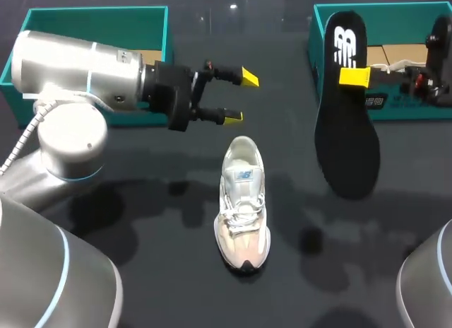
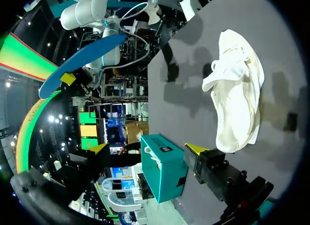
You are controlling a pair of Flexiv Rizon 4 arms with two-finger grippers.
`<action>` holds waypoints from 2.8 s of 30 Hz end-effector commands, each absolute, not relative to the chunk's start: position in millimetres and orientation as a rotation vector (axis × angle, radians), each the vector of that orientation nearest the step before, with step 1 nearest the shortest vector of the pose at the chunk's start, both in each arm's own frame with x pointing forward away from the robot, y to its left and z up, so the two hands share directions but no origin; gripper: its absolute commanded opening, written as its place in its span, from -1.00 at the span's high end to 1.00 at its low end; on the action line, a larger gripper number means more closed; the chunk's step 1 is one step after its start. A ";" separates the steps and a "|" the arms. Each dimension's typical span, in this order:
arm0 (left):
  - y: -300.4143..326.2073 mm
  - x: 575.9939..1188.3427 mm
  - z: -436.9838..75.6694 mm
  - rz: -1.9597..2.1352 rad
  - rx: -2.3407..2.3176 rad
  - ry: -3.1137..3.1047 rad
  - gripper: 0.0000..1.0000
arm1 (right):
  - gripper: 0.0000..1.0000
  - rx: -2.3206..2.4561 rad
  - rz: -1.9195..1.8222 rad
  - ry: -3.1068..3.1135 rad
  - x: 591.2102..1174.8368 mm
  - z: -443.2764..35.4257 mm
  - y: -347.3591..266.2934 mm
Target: Take the shoe out of the shoebox, open the shoe tongue, remove and reinsert the insole, then place the shoe into the shoebox
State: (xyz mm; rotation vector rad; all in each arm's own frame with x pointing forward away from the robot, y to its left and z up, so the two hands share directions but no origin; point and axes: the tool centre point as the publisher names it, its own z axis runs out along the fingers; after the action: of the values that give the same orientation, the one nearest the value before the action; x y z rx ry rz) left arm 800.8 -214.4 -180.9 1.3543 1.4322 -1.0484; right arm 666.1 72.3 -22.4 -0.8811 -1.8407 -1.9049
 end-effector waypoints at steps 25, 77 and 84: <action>-218.2 787.8 -154.3 -1.093 1.305 1.257 -1.00 | 1.00 -1.083 -1.691 -1.664 756.1 -69.1 70.6; -275.4 805.5 -144.6 -1.076 1.247 1.203 -1.00 | 1.00 -1.353 -1.243 -1.331 841.8 -134.0 112.6; -275.6 817.2 -144.2 -1.113 1.240 1.184 -0.96 | 1.00 -1.409 -1.200 -1.277 843.6 -140.0 118.1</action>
State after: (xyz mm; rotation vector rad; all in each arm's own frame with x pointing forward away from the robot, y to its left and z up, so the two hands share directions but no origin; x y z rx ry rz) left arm 809.4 -271.7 -142.8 1.2332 1.1973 -1.1032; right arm 840.7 112.8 -138.4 -1.4025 -1.2805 -1.2042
